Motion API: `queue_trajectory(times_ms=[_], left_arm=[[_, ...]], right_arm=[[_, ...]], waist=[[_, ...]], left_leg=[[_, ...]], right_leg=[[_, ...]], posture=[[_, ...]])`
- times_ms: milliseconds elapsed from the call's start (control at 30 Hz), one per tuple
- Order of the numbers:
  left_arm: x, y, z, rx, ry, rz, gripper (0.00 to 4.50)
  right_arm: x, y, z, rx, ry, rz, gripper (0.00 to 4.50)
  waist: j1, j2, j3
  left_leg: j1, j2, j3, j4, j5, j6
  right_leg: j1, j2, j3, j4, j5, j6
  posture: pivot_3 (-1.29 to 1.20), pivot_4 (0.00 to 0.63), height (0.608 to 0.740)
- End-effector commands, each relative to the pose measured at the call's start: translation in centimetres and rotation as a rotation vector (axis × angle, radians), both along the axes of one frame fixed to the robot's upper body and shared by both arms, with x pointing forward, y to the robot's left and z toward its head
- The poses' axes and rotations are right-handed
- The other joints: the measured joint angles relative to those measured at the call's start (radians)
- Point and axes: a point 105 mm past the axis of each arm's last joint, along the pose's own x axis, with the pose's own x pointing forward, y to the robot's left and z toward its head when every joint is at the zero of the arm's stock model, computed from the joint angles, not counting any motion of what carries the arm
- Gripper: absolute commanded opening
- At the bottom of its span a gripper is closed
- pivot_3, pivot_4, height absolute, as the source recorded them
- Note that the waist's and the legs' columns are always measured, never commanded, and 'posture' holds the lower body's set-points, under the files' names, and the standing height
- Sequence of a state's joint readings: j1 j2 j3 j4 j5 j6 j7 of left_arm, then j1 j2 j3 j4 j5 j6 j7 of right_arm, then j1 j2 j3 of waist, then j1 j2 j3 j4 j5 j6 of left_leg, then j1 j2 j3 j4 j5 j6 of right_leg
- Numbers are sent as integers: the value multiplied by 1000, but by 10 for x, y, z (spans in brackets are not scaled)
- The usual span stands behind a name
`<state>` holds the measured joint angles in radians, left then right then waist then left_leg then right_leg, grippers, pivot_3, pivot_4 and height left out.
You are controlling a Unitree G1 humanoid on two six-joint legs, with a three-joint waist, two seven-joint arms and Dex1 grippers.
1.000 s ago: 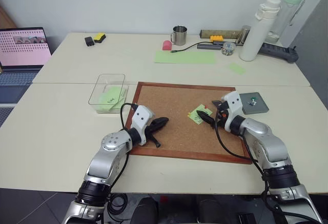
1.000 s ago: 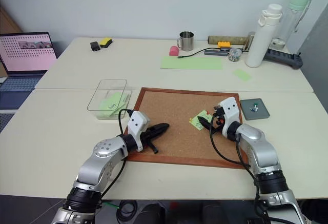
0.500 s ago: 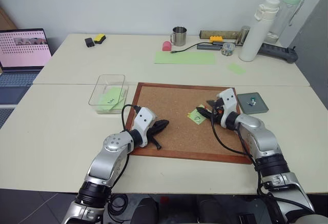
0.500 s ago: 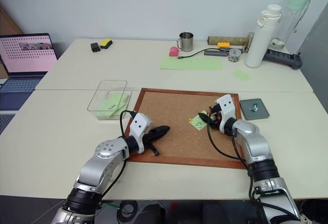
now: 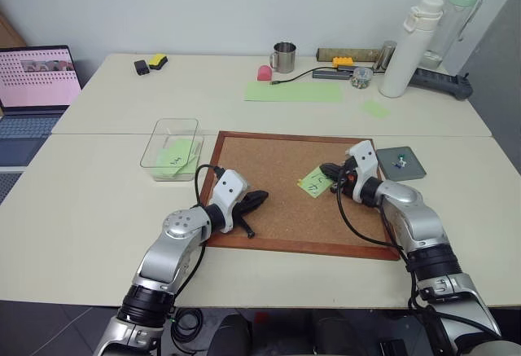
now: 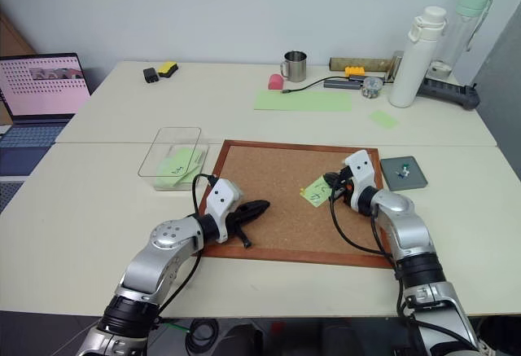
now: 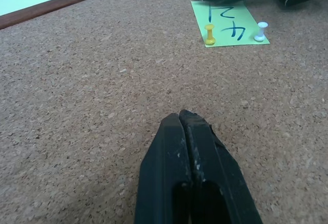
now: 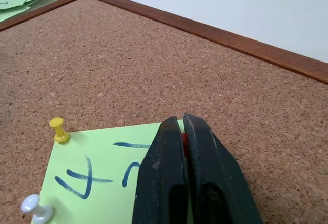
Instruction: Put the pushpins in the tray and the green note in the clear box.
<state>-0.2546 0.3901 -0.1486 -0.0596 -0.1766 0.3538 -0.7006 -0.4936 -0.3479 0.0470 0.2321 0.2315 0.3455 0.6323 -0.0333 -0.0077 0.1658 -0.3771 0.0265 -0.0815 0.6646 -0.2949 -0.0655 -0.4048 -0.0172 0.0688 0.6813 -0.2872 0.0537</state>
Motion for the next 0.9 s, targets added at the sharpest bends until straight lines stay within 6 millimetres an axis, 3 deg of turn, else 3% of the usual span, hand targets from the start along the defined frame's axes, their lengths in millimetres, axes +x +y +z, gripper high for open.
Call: queue_trajectory(times_ms=[33, 300, 367, 567, 667, 800, 833, 900], left_arm=[[-4, -2, -8, 21, 38, -26, 0], [-7, -3, -12, 30, 58, -33, 0], [-8, -3, -12, 31, 58, -32, 0], [-8, 1, -12, 47, 47, -8, 0], [-9, 2, -12, 48, 48, -7, 0], [-11, 2, -12, 50, 51, -8, 0], [-11, 2, -12, 51, 51, -8, 0], [-10, 3, -12, 53, 51, -6, 0]], right_arm=[[-8, 8, 52, 170, -136, 43, 12], [-15, -4, 56, 201, -138, -17, 12], [-11, -18, 60, 191, -155, -86, 12], [5, -93, 56, 103, -152, -422, 12], [7, -113, 48, 83, -112, -489, 12], [10, -125, 37, 77, -57, -521, 12], [11, -126, 36, 81, -52, -525, 444], [13, -128, 35, 89, -43, -530, 790]], waist=[[0, 0, 0], [1, 0, 0], [1, 0, 0], [3, 0, 0], [1, 0, 0], [0, 1, 0], [0, 1, 0], [0, 1, -1]], left_leg=[[0, 0, 0, 0, 0, 0], [0, 0, 0, 0, 0, 0], [0, 0, 0, 0, 0, 0], [0, 0, 0, 0, 0, 0], [0, 0, 1, -1, 0, 0], [1, 0, 1, -1, 0, 0], [1, 0, 2, -1, 0, 0], [1, 0, 2, -1, 0, 0]], right_leg=[[0, 0, 0, 0, 0, 0], [0, 0, 0, 0, 0, 0], [0, 0, 0, 0, 0, 0], [0, 0, 0, 0, 0, 0], [0, 0, 0, 0, 0, 0], [0, 0, 1, 0, 0, 0], [0, 0, 1, 0, 0, 0], [0, 0, 2, 0, 0, 0]], posture=[[0, 150, 740], [0, 150, 740], [0, 150, 740], [0, 150, 740], [0, 150, 740], [0, 150, 740], [0, 150, 740], [0, 150, 740]])
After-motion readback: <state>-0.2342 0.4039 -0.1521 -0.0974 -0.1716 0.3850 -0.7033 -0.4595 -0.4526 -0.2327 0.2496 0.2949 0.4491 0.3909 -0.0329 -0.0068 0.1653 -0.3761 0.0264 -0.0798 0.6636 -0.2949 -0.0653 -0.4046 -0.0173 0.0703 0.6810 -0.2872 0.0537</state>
